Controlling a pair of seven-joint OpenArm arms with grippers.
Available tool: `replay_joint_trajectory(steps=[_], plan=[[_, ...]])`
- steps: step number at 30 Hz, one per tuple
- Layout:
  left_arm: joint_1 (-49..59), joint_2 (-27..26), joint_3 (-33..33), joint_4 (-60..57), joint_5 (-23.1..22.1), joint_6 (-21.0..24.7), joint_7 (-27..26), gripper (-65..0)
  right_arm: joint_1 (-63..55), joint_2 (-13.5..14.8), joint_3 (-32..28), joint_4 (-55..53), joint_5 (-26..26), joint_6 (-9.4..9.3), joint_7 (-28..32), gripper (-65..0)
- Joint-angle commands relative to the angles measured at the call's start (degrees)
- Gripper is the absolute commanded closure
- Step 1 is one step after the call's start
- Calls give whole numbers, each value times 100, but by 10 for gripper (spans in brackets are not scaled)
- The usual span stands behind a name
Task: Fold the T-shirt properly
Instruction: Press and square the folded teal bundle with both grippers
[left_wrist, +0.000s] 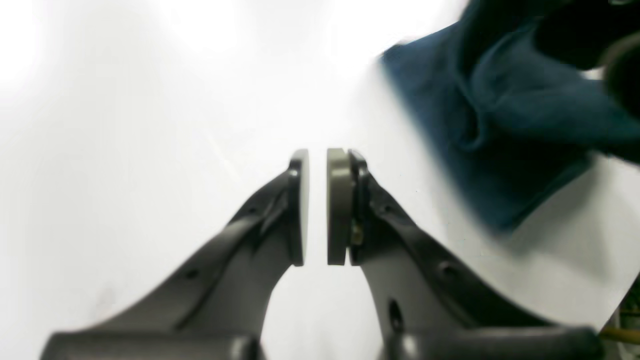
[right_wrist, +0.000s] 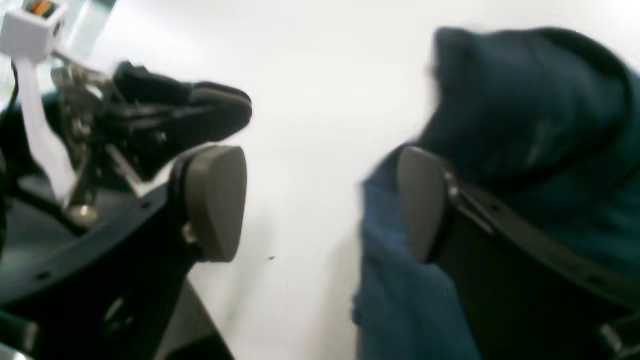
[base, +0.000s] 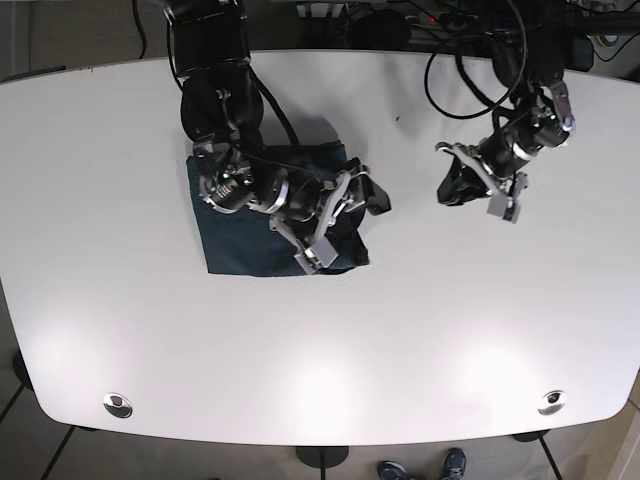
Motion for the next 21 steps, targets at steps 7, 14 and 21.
replay_joint_trajectory(steps=[7, 14, 21], plan=[[354, -316, -555, 185, -191, -19, -158, -49, 132, 168, 155, 149, 168, 11, 174, -349], [283, -272, 1265, 765, -191, -19, -193, -49, 0, 651, 1491, 273, 124, 20, 200, -238], [-367, 554, 3436, 625, 1031, 285, -201, -49, 1160, 1627, 1711, -1433, 133, 55, 877, -117]])
